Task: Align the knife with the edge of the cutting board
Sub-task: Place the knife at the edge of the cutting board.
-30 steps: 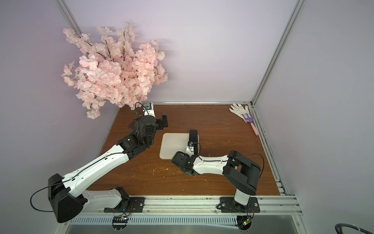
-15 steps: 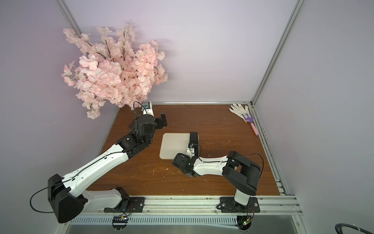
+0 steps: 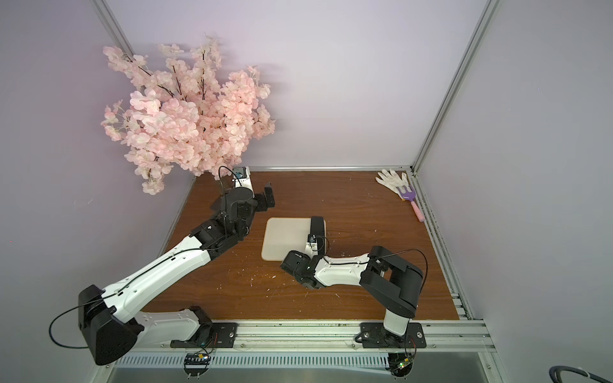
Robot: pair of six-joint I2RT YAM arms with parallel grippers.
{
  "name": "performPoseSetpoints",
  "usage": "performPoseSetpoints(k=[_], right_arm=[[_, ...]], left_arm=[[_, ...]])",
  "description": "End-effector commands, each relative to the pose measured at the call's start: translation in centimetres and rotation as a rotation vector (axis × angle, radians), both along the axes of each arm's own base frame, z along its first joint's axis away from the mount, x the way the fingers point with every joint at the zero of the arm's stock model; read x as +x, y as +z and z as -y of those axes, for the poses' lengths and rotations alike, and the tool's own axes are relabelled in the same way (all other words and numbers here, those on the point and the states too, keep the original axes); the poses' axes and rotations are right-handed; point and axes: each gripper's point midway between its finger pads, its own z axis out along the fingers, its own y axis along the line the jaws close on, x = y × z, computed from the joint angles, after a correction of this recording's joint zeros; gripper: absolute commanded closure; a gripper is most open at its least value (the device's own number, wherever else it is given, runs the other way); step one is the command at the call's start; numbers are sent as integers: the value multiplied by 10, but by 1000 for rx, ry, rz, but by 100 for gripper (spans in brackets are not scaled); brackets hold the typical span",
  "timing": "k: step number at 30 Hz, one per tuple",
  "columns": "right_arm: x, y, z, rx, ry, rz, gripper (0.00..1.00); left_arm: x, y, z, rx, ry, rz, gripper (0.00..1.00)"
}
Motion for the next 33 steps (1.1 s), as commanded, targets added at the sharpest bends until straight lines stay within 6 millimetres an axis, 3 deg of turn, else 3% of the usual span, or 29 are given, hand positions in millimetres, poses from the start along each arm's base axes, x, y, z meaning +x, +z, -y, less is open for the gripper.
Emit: performPoseSetpoints(k=[1, 11, 23, 33], right_arm=[[11, 16, -5, 13, -15, 48, 100], [13, 9, -5, 13, -13, 32, 98], [17, 7, -7, 25, -6, 27, 85], [22, 8, -8, 31, -5, 28, 84]], left_arm=[[0, 2, -3, -14, -1, 2, 0], [1, 2, -3, -14, 2, 3, 0], [1, 1, -3, -16, 0, -1, 0], [1, 1, -3, -16, 2, 0, 0]])
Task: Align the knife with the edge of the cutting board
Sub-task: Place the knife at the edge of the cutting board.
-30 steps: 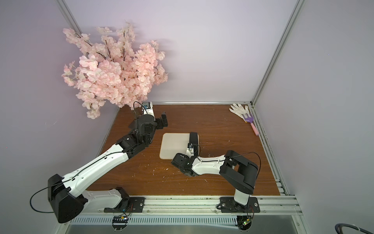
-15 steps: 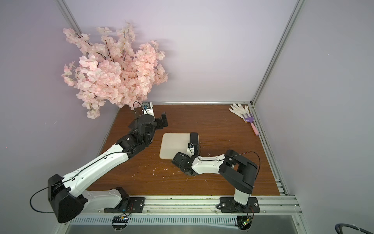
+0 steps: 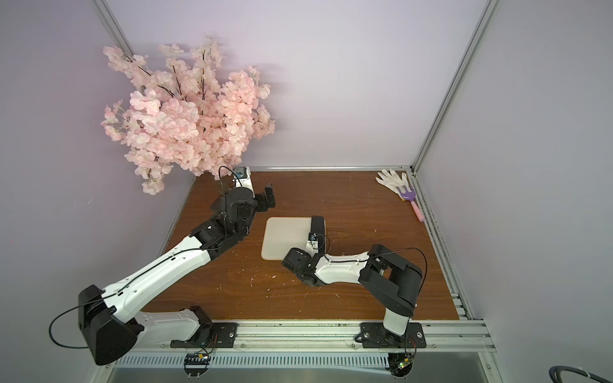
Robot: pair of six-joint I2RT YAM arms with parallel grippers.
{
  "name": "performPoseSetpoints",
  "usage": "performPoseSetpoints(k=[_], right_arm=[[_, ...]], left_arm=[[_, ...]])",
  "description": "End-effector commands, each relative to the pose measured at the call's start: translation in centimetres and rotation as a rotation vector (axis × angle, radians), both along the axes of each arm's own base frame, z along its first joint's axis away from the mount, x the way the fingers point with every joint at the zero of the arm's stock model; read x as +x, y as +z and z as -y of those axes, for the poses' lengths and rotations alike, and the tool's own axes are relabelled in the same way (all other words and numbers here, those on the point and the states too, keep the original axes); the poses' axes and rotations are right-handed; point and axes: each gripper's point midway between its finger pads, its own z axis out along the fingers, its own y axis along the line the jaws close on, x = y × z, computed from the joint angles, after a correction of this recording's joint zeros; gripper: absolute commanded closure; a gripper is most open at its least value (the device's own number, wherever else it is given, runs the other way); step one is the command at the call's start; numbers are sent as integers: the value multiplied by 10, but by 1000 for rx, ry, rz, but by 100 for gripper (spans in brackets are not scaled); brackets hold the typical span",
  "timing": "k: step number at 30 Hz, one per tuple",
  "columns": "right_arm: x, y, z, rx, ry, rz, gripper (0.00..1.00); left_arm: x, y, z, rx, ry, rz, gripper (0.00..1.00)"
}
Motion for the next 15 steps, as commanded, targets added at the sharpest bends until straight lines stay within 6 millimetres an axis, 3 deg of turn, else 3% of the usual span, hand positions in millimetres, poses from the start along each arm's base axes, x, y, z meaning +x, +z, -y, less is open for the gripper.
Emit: performPoseSetpoints(k=[1, 15], right_arm=[[13, 11, -10, 22, -1, 40, 84], [11, 7, -9, 23, -1, 29, 72]], left_arm=[[1, 1, -4, -11, 11, 3, 0], [1, 2, -6, -8, 18, 6, 0]])
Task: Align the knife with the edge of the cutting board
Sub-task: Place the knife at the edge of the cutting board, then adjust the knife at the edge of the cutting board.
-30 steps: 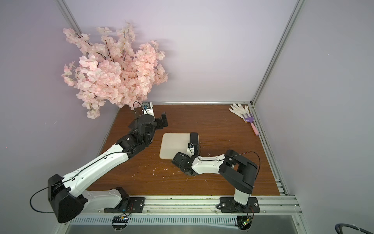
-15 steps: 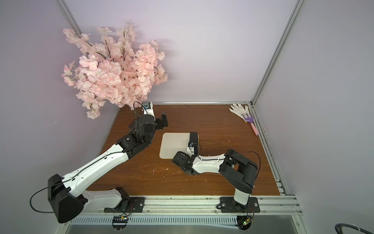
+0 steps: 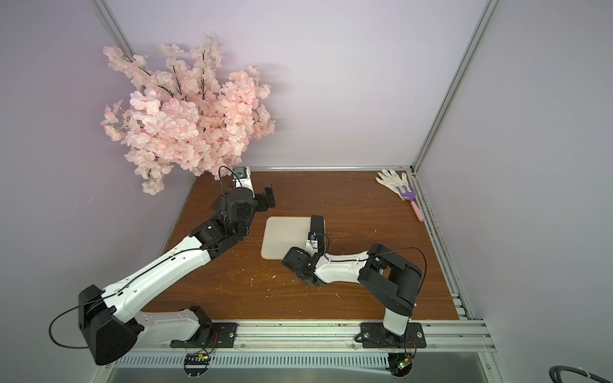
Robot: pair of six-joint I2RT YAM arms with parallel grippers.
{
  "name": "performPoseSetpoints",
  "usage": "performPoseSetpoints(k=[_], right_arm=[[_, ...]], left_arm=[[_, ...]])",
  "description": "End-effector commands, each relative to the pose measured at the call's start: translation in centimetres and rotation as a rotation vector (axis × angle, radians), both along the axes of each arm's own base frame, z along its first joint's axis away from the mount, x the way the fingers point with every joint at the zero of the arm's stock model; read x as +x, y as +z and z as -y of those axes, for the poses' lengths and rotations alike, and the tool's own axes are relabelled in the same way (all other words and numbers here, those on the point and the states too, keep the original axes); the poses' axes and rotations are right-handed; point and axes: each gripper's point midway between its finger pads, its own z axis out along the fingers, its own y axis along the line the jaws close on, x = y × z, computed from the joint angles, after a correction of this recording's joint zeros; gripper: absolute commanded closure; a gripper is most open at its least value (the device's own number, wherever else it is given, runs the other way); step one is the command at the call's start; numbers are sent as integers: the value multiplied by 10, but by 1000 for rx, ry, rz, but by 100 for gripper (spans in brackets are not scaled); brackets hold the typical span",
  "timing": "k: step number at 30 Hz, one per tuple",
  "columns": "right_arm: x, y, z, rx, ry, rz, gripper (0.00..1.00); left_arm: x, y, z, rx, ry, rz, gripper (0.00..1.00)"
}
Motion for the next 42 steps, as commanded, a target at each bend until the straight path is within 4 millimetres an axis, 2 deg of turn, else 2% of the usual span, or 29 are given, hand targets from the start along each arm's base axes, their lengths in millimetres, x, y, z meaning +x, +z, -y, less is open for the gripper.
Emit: performPoseSetpoints(k=[1, 10, 20, 35, 42], right_arm=[[9, 8, -8, 21, -1, 30, 71], [9, 12, -6, 25, -2, 38, 57], [8, 18, -7, 38, 0, 45, 51], [-4, 4, -4, -8, 12, 22, 60], [-8, 8, -5, -29, 23, 31, 57]], left_arm=[[1, 2, -6, -8, 20, 6, 0], [1, 1, -6, -5, 21, 6, 0], [0, 3, -7, -8, 22, 10, 0], [0, 3, -8, -3, 29, 10, 0], [1, 2, -8, 2, 32, 9, 0]])
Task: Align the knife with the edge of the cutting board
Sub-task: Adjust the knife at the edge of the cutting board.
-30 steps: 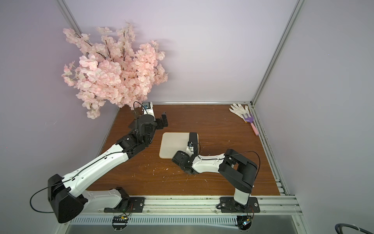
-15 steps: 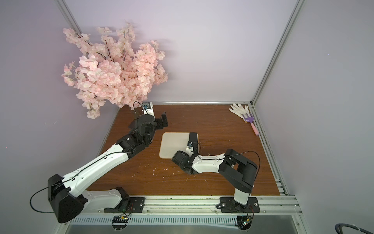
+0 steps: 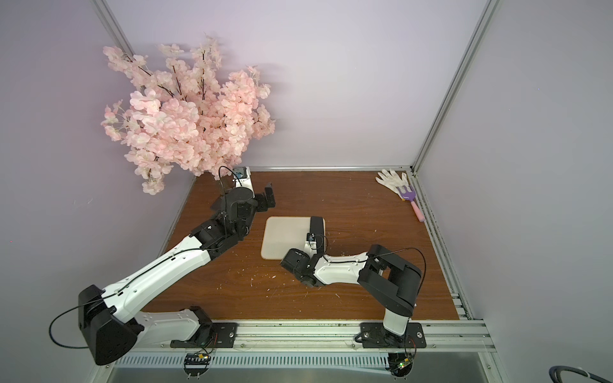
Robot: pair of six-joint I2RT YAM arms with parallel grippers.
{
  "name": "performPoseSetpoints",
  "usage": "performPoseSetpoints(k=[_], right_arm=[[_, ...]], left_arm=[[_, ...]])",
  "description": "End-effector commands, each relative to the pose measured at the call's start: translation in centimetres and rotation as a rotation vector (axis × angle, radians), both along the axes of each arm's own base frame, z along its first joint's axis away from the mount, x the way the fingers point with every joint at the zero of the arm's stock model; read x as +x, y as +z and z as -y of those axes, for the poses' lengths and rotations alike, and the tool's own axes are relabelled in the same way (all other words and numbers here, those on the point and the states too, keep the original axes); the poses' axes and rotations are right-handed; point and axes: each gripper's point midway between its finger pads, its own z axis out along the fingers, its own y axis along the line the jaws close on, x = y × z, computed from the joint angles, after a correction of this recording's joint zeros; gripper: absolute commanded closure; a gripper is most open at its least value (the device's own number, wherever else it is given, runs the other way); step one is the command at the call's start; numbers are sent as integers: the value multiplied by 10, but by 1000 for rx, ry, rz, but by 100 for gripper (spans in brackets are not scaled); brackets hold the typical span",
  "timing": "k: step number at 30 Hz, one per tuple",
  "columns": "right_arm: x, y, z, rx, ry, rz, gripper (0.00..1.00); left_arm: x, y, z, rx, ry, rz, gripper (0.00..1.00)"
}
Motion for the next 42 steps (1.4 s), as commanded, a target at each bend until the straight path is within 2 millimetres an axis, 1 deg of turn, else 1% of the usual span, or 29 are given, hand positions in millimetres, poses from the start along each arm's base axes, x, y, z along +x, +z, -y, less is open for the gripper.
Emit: performPoseSetpoints(k=[1, 6, 13, 22, 30, 38, 42], right_arm=[[-1, 9, 1, -16, -8, 28, 57], [-5, 10, 2, -10, -3, 28, 53], [-16, 7, 2, -12, 5, 21, 53], [-26, -4, 9, -19, 0, 6, 57], [-26, -6, 7, -21, -9, 14, 61], [-24, -6, 6, -28, -26, 24, 62], [-23, -7, 5, -29, -28, 27, 65]], left_arm=[[1, 1, -8, 3, 31, 7, 0], [1, 1, -9, 4, 33, 8, 0], [2, 0, -9, 8, 36, 8, 0], [2, -1, -9, 12, 38, 5, 0], [2, 0, -9, 13, 39, 7, 0], [2, 0, -9, 13, 40, 7, 0], [1, 1, -11, 13, 44, 11, 0]])
